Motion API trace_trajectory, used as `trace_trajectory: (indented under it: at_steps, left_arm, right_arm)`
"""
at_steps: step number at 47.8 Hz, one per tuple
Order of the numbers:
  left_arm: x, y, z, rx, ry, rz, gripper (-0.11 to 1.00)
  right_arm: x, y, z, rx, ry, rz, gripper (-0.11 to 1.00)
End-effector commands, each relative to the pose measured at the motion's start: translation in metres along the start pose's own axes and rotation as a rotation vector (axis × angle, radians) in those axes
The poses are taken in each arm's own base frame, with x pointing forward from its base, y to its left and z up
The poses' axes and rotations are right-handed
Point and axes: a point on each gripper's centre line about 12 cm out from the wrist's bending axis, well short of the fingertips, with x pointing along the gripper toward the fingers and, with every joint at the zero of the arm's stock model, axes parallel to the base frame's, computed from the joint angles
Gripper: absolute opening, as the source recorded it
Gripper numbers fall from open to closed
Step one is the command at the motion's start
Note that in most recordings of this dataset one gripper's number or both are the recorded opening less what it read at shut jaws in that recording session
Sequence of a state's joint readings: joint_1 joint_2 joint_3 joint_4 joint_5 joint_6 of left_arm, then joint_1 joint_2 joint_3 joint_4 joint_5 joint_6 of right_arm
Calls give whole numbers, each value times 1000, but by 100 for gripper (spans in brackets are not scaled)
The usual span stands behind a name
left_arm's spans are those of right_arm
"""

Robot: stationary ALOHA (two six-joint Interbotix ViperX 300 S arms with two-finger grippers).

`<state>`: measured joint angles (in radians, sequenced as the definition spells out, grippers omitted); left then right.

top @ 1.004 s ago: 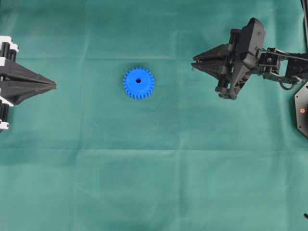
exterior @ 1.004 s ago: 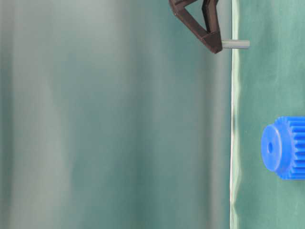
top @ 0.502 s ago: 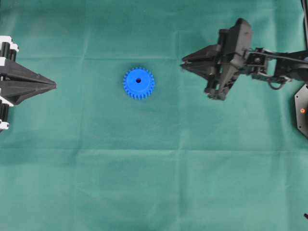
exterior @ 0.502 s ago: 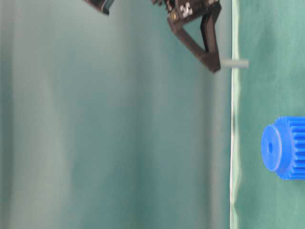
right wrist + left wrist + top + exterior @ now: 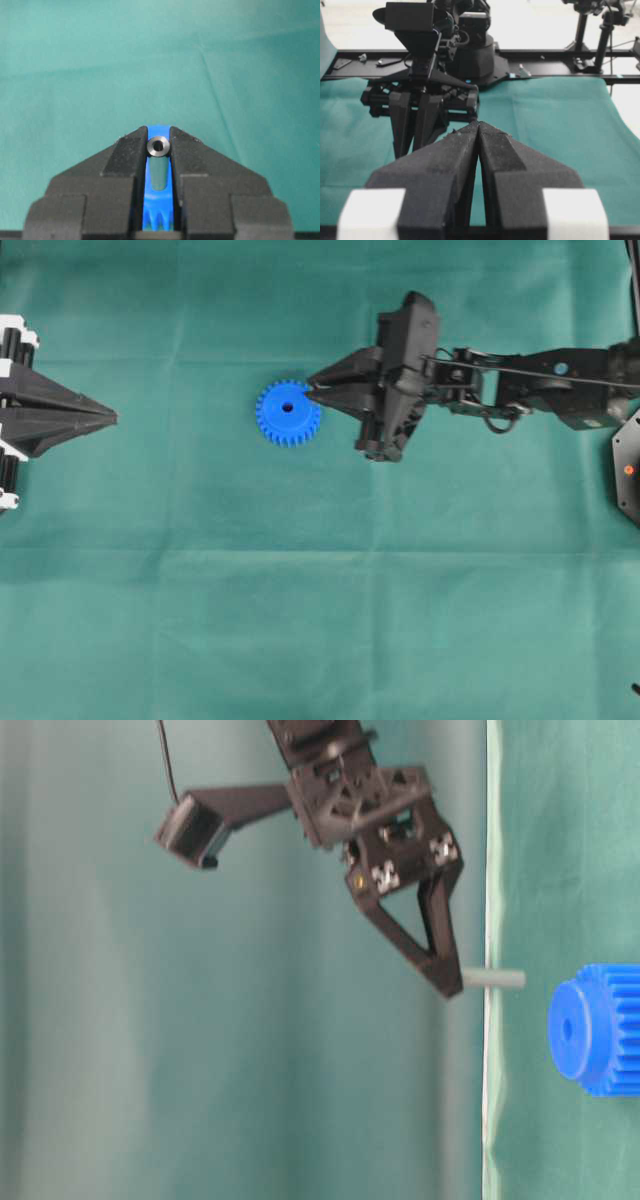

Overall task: Insert the shaft placed at a random location into the center hole of the medium gear at another random location.
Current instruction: 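Carry the shaft with the right gripper left over the blue gear, then align the shaft over the gear's center hole and lower it in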

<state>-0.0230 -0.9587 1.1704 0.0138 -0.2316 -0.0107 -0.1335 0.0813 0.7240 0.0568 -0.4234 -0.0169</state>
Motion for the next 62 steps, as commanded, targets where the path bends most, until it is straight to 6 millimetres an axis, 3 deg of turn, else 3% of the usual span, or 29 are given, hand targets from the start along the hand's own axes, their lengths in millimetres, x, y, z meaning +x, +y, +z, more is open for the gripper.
trace_trajectory:
  at_steps: [1,12,32,62]
  left_arm:
    - [2,0,5,0,-12,-2,0]
    - [2,-1,4,0,-5,-3,0]
    - [2,-1,5,0,-6,-3,0]
    - [2,-1,4,0,-5,-3,0]
  right_arm:
    - [7,4,20,-18,-52,10,13]
    - [18,7,25,-19,-57,15,13]
    - [20,7,25,-19,-57,15,13]
    - [41,4,-4,-16,9,6,13]
